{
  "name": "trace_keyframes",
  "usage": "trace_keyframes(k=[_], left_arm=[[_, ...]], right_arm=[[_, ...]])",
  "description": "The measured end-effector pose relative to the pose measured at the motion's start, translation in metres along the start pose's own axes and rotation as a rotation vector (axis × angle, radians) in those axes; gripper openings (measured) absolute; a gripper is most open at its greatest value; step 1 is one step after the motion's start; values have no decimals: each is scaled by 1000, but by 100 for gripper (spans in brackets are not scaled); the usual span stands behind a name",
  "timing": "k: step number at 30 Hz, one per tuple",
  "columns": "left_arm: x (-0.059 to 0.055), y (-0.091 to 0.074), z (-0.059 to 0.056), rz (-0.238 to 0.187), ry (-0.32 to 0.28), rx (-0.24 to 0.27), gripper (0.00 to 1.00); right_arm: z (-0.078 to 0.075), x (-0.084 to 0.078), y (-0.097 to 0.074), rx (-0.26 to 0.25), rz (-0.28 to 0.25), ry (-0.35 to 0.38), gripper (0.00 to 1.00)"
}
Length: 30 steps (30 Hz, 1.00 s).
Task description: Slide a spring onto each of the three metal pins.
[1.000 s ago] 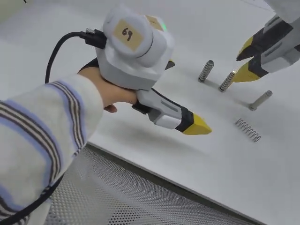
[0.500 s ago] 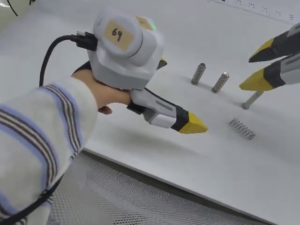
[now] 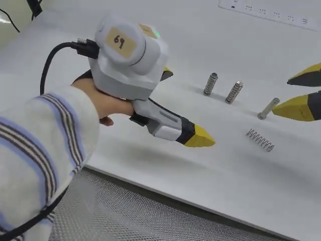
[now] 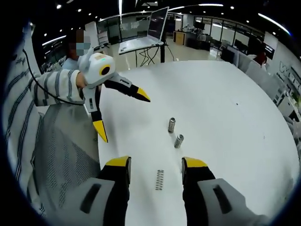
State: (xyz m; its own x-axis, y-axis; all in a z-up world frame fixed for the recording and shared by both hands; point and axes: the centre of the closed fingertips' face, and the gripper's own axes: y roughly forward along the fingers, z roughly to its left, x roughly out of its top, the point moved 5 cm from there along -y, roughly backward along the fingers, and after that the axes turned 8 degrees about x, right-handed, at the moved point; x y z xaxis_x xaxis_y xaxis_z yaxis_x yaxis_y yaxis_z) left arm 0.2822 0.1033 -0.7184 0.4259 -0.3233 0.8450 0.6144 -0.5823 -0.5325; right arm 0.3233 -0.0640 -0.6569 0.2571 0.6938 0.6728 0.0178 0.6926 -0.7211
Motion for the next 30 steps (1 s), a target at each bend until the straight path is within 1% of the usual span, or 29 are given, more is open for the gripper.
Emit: trace_keyframes(k=[1, 3, 5, 9, 12, 16, 18, 20, 23, 26, 28, 30], left_arm=[[-1, -1, 0, 5, 2, -2, 98], [-1, -2, -1, 9, 2, -7, 98], [-2, -2, -1, 10, 2, -11, 98], [-2, -5, 1, 12, -1, -14, 98], [-3, -6, 1, 15, -1, -21, 98], [-4, -10, 3, 20, -4, -29, 98], [-4, -11, 2, 19, -10, -32, 98], [-4, -12, 3, 19, -15, -34, 98], [-5, -13, 3, 23, -19, -37, 98], [-6, -15, 2, 22, -20, -45, 97], [-8, -16, 2, 33, -14, -45, 97], [-10, -18, 2, 41, -14, -45, 97]], right_arm=[[1, -3, -1, -7, -23, 20, 45], [1, -9, -4, -26, -47, 16, 48], [2, -14, -7, -44, -67, 27, 52], [6, -21, -12, -56, -121, 58, 53], [8, -26, -13, -73, -152, 68, 58], [11, -30, -16, -107, -184, 50, 65], [13, -31, -16, -112, -219, 75, 68], [14, -35, -17, -122, -229, 87, 71], [15, -44, -17, -150, -219, 71, 74], [16, -51, -17, -160, -250, 105, 77], [17, -56, -18, -167, -282, 139, 79], [16, -63, -19, -181, -291, 167, 79]])
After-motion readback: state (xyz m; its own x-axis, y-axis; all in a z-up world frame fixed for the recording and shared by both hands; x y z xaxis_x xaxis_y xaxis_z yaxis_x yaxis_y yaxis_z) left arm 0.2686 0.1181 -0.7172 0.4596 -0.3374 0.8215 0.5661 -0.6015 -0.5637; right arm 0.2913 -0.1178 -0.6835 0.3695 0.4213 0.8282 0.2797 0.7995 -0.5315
